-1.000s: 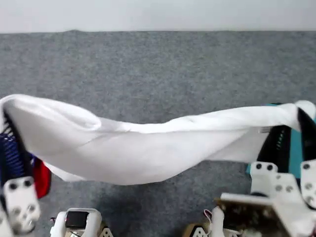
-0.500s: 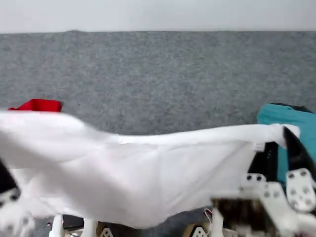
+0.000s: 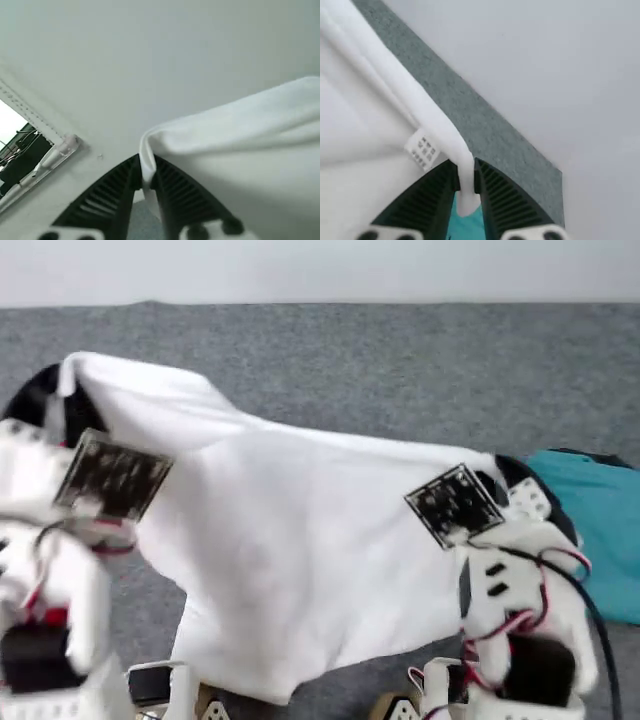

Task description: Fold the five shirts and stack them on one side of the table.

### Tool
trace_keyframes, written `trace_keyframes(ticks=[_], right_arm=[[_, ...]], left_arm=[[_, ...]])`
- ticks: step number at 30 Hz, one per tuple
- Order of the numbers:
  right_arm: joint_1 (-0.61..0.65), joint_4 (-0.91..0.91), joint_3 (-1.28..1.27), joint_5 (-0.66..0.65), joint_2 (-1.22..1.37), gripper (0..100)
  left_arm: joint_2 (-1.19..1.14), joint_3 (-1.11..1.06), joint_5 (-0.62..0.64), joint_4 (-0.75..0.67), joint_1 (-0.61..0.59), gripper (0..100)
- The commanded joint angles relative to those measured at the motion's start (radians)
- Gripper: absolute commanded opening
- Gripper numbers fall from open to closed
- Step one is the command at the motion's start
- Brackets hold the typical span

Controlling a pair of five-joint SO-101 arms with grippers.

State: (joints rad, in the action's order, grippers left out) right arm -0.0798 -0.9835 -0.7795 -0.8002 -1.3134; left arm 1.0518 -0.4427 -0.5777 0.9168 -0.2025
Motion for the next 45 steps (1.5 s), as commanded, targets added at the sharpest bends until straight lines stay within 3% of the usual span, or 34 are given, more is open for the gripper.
trace_keyframes(ticks=[1, 5, 8, 18, 28, 35, 38, 45], right_arm=[[0.005, 0.251, -0.098, -0.058, 0.024, 1.0], [0.001, 0.472, -0.164, -0.141, 0.136, 1.0], [0.002, 0.611, -0.161, -0.181, 0.254, 1.0], [-0.001, 1.023, -0.127, -0.296, 0.561, 1.0], [-0.068, 1.040, 0.161, -0.292, 0.872, 1.0], [-0.068, 1.035, 0.201, -0.258, 0.917, 1.0], [-0.068, 0.944, 0.201, -0.256, 0.915, 1.0], [-0.062, 0.613, 0.204, -0.167, 0.857, 1.0]], left_arm=[[-0.002, -0.234, -0.017, -0.350, 0.026, 0], [-0.044, -0.426, -0.098, -0.629, 0.081, 0], [-0.155, -0.432, -0.138, -0.718, 0.089, 0], [-0.628, -0.022, -0.138, -0.743, 0.097, 0], [-0.942, 0.334, -0.068, -0.733, 0.160, 0], [-0.957, 0.355, -0.061, -0.591, 0.172, 0], [-0.953, 0.358, -0.061, -0.497, 0.172, 0], [-0.864, 0.357, -0.061, -0.014, 0.222, 0]])
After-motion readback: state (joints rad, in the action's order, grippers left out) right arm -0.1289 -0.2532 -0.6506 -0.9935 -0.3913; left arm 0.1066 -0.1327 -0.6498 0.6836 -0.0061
